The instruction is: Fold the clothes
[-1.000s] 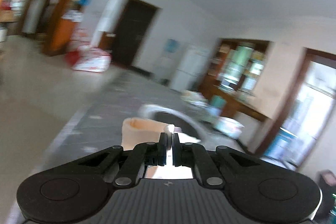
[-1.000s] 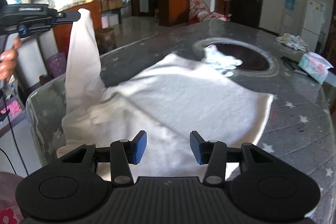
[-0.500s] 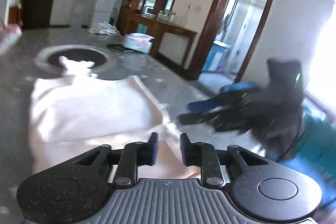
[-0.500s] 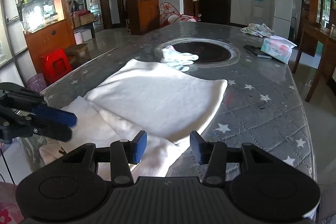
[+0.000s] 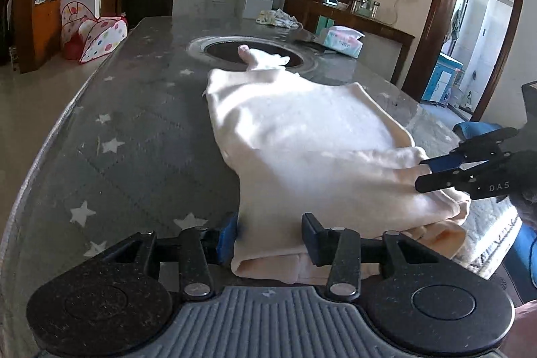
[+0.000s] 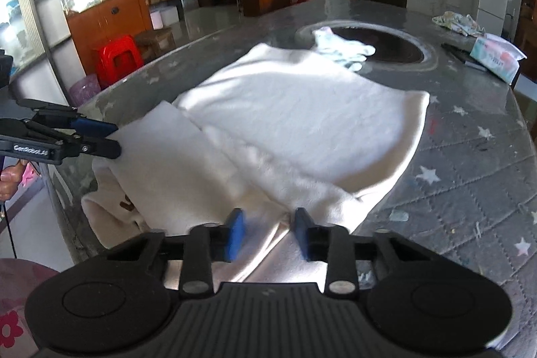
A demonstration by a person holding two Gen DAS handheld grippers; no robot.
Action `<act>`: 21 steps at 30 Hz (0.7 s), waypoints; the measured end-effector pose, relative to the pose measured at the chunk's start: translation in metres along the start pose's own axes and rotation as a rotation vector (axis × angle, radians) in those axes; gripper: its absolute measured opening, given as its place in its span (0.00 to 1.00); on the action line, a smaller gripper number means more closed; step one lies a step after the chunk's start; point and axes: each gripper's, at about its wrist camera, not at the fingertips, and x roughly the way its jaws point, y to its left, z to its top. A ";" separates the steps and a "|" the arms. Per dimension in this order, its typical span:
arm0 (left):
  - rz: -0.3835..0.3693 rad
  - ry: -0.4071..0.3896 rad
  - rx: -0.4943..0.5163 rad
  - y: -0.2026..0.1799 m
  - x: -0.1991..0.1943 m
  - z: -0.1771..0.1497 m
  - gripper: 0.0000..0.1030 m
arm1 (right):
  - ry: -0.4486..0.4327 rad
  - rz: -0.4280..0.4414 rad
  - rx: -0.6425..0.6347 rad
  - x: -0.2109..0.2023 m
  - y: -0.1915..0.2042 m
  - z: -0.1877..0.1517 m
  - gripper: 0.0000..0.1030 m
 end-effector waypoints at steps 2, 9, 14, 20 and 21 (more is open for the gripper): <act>-0.007 -0.003 -0.019 0.005 -0.004 -0.001 0.29 | -0.010 -0.010 -0.022 -0.003 0.003 0.003 0.09; -0.008 -0.024 -0.087 0.021 -0.014 -0.012 0.10 | -0.081 -0.054 -0.080 -0.016 0.010 0.022 0.07; -0.003 -0.018 -0.098 0.026 -0.018 -0.009 0.17 | -0.028 -0.097 -0.065 0.000 0.001 0.017 0.12; -0.041 -0.081 -0.045 0.019 -0.028 0.017 0.16 | -0.073 -0.080 -0.083 -0.014 0.003 0.015 0.13; -0.066 -0.081 -0.041 0.016 -0.025 0.021 0.16 | -0.083 -0.066 -0.087 -0.016 0.004 0.016 0.13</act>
